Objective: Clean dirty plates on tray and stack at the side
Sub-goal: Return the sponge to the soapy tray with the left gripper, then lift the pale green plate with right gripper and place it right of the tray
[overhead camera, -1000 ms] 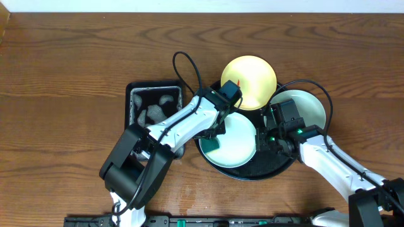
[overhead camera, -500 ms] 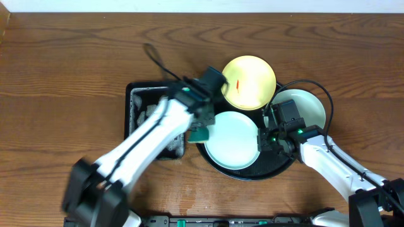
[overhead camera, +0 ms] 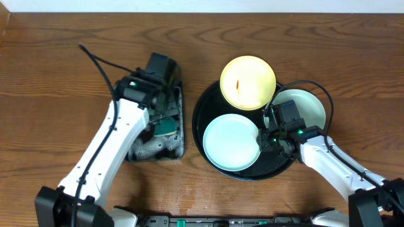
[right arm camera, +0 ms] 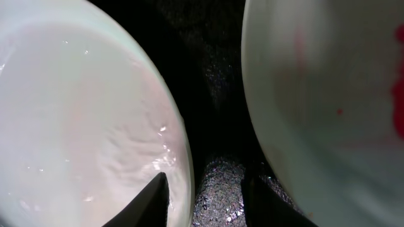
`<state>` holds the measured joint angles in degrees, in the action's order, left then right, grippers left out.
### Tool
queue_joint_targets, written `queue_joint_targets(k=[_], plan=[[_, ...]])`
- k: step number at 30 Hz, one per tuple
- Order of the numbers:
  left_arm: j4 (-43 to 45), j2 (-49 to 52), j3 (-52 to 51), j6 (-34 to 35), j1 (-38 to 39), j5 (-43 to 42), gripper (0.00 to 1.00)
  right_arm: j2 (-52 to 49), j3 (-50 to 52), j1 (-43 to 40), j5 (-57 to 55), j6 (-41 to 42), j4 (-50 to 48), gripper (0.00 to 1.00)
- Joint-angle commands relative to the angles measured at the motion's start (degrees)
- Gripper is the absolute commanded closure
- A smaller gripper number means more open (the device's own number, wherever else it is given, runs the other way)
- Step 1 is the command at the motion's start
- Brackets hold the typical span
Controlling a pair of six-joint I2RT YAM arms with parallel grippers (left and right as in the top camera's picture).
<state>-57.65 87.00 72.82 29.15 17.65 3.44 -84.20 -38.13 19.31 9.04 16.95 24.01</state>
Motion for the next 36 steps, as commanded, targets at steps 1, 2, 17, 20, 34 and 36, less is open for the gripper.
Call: queue_joint_targets(k=[1, 2, 17, 20, 34, 36], plan=[[1.62, 0.44, -4.39, -1.92, -3.08, 1.03, 0.93, -1.29, 0.48, -0.13, 0.5, -0.28, -0.98, 0.68], [2.86, 0.44, -5.99, -1.95, -3.98, 1.03, 0.92, -1.86, 0.48, -0.13, 0.74, -0.26, -1.84, 0.76], [11.52, 0.44, -14.16, -2.16, -6.23, -0.07, 0.93, -0.24, -3.39, -0.11, 0.87, -0.35, -1.77, 0.99], [11.47, 0.44, -14.14, -2.16, -6.23, -0.04, 0.88, -0.11, -7.48, -0.09, 0.85, -3.04, 3.15, 0.99], [4.37, -14.53, -7.28, -2.36, -8.61, -7.58, 0.3, -0.13, -22.49, 0.15, -0.63, -5.88, 8.02, 0.99], [3.17, -18.97, -7.28, -2.36, -8.7, -8.35, 0.3, -0.13, -24.39, 1.05, -0.66, -5.88, 6.45, 0.99]])
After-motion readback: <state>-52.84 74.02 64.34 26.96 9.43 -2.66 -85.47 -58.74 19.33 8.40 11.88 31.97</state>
